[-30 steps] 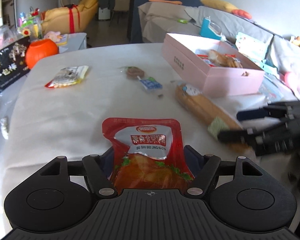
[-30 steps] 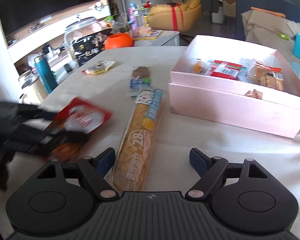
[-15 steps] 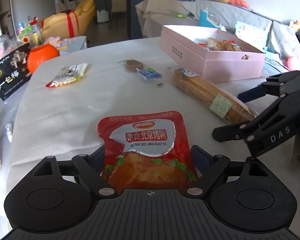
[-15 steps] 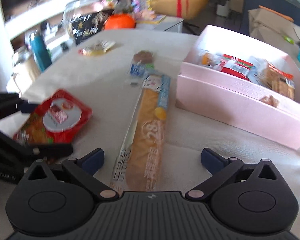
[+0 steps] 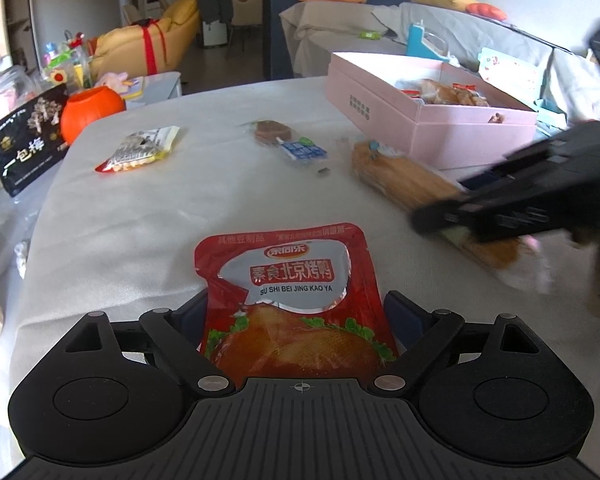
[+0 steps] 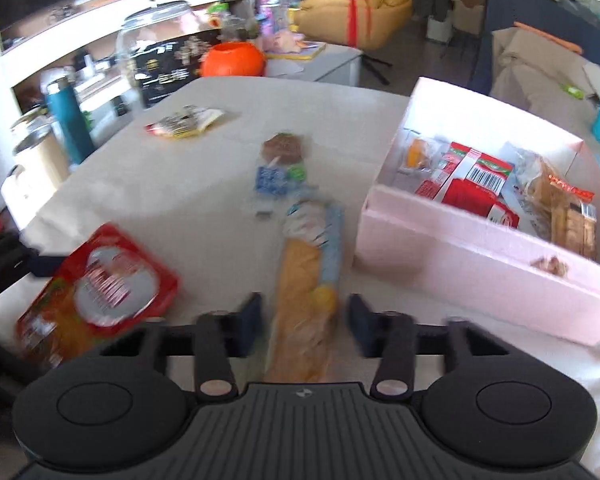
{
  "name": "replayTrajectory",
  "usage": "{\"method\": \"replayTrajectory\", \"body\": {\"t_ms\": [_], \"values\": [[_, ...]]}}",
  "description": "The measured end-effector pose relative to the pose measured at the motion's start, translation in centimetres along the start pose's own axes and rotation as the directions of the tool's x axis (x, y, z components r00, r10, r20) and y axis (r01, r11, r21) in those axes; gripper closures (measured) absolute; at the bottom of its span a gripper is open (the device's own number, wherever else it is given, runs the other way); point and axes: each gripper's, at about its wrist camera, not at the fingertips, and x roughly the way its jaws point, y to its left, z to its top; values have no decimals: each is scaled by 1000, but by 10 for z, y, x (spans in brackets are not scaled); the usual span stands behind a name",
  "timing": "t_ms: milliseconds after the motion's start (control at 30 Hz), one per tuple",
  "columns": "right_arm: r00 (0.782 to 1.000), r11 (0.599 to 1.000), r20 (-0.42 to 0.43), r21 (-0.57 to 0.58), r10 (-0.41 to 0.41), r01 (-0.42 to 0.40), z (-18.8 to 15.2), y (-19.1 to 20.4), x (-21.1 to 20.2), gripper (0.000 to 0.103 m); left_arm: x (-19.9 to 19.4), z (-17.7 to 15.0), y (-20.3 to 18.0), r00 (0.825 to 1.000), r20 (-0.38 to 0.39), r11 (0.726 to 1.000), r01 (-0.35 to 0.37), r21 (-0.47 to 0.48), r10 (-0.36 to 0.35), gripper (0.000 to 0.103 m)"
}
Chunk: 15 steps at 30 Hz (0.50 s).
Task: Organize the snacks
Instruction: 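Lift the chicken packet with the left gripper while the right grasps the long bread loaf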
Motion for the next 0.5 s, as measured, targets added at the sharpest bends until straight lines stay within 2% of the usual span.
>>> {"method": "replayTrajectory", "body": {"t_ms": [100, 133, 333, 433, 500], "values": [[999, 999, 8, 0, 46, -46, -14, -7, -21, 72, 0, -1, 0, 1000, 5, 1000, -2, -2, 2, 10], [999, 999, 11, 4, 40, -40, -20, -11, -28, 72, 0, -1, 0, 1000, 5, 1000, -5, -4, 5, 10], [998, 996, 27, 65, -59, 57, -54, -43, -62, 72, 2, 5, -4, 1000, 3, 999, -29, -32, 29, 12], [991, 989, 34, 76, -132, 129, -66, -54, -72, 72, 3, 10, -6, 1000, 11, 999, 16, -40, -15, 14], [990, 987, 34, 84, -137, 134, -70, -60, -75, 72, 4, 13, -10, 999, 11, 998, 53, -34, -53, 18]]}}
